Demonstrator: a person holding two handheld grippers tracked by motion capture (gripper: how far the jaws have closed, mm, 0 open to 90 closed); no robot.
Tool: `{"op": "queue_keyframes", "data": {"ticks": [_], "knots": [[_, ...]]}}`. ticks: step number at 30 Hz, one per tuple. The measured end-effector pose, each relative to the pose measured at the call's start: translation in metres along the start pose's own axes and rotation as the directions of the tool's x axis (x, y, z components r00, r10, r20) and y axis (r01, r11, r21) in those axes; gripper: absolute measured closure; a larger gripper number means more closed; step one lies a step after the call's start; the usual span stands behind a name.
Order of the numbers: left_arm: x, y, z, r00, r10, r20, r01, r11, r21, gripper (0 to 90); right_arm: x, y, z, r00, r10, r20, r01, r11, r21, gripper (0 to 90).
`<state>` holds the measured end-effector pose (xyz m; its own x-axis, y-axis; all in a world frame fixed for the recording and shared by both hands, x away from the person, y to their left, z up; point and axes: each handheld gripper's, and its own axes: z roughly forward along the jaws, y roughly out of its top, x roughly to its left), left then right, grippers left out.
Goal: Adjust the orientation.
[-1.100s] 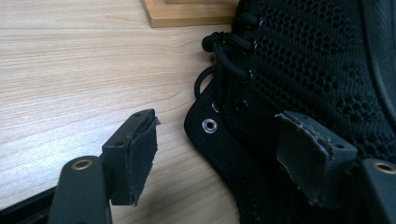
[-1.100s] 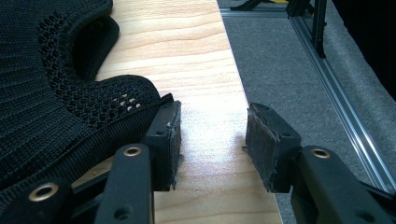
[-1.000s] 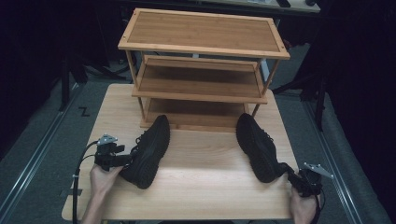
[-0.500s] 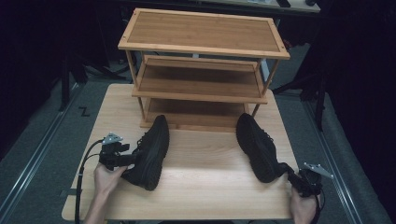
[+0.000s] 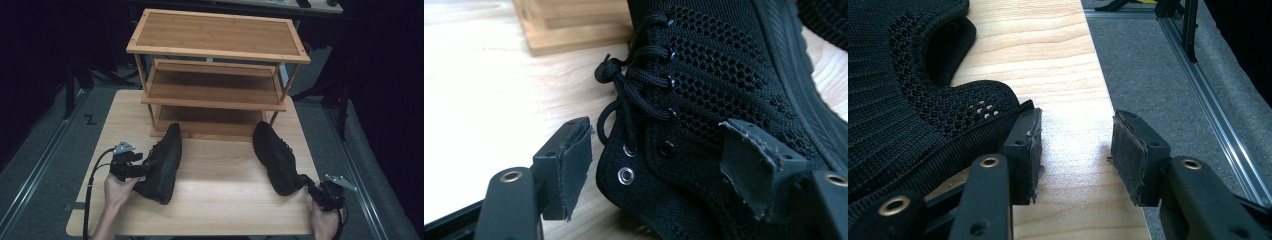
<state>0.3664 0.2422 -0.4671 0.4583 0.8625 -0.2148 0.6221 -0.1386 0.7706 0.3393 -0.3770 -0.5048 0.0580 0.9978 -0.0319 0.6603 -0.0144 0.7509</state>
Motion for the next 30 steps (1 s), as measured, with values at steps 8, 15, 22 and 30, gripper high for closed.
{"op": "queue_keyframes", "data": {"ticks": [8,15,22,30], "knots": [[-0.010,0.006,0.002,0.9994,-0.004,0.034,0.005,0.9995,-0.030,27.6,0.000,0.000,0.000,1.0000,0.000,0.001,0.000,1.000,0.000,55.3],[-0.020,0.010,0.002,0.9997,0.005,0.022,-0.004,0.9994,-0.035,29.3,0.000,0.000,0.000,1.0000,0.000,0.001,0.000,1.000,0.000,55.0],[-0.032,0.019,0.006,0.9997,0.018,0.019,-0.018,0.9995,-0.025,30.1,0.000,0.000,0.000,1.0000,0.000,0.001,0.000,1.000,0.000,55.0],[-0.044,0.023,0.011,0.9996,-0.027,-0.007,0.027,0.9993,-0.024,33.4,0.000,0.000,0.000,1.0000,0.001,0.001,-0.001,1.000,0.000,55.0]]}}
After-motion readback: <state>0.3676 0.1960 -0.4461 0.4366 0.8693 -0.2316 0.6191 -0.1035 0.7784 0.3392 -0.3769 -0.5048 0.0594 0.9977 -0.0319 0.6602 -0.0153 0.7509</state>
